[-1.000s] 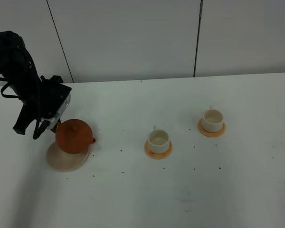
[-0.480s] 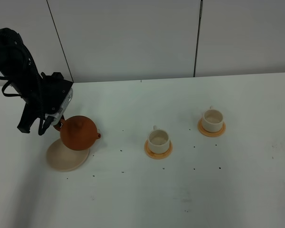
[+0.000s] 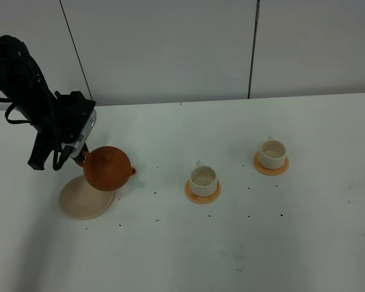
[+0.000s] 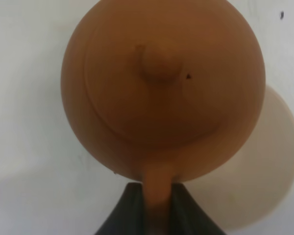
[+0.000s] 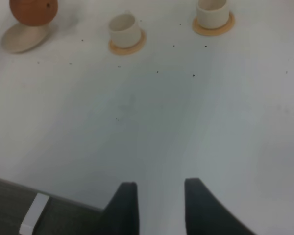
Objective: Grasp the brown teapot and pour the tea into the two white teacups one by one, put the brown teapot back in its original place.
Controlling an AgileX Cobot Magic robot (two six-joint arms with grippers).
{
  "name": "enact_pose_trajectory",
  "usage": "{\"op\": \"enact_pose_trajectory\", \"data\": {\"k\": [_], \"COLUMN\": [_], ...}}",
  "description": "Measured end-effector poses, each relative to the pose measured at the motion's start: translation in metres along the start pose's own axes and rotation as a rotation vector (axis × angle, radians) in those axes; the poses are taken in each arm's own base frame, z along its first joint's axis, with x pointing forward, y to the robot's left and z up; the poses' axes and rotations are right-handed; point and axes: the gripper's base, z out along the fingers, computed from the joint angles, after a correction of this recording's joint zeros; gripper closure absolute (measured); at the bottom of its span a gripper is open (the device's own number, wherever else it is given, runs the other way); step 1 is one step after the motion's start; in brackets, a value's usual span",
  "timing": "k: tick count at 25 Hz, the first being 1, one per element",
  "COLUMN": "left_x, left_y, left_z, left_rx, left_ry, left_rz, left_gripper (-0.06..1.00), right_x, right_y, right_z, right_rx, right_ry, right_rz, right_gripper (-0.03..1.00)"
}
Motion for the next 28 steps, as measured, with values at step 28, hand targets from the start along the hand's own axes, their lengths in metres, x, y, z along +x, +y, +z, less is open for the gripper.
{"op": "enact_pose_trajectory", "data": {"k": [28], "left_x": [-0.043], "left_y": [0.008], "left_z": [-0.017], "left_rx": [-0.075], "left_ry": [-0.228], "left_rz": [-0.182], "left_gripper": [0.77], "right_x": [0.000], "right_y": [0.000], "right_z": [0.000], "right_rx": [0.000], "right_ry": [0.000], "right_rz": [0.000], "right_gripper": [0.74]}}
